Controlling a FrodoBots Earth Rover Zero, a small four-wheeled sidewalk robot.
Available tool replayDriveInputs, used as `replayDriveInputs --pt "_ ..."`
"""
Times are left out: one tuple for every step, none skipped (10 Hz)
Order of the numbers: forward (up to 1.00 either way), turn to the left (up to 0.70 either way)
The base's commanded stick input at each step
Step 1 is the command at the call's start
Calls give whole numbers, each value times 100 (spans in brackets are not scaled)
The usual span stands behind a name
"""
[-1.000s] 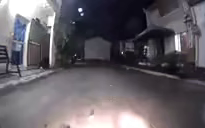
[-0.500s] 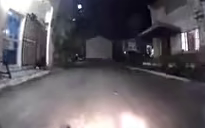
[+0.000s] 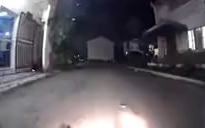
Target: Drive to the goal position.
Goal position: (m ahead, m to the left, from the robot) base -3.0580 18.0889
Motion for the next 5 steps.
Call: replayDriveInputs --pt "100 15" --pt "100 27" --pt "100 27" --pt "100 27" --pt "100 27"
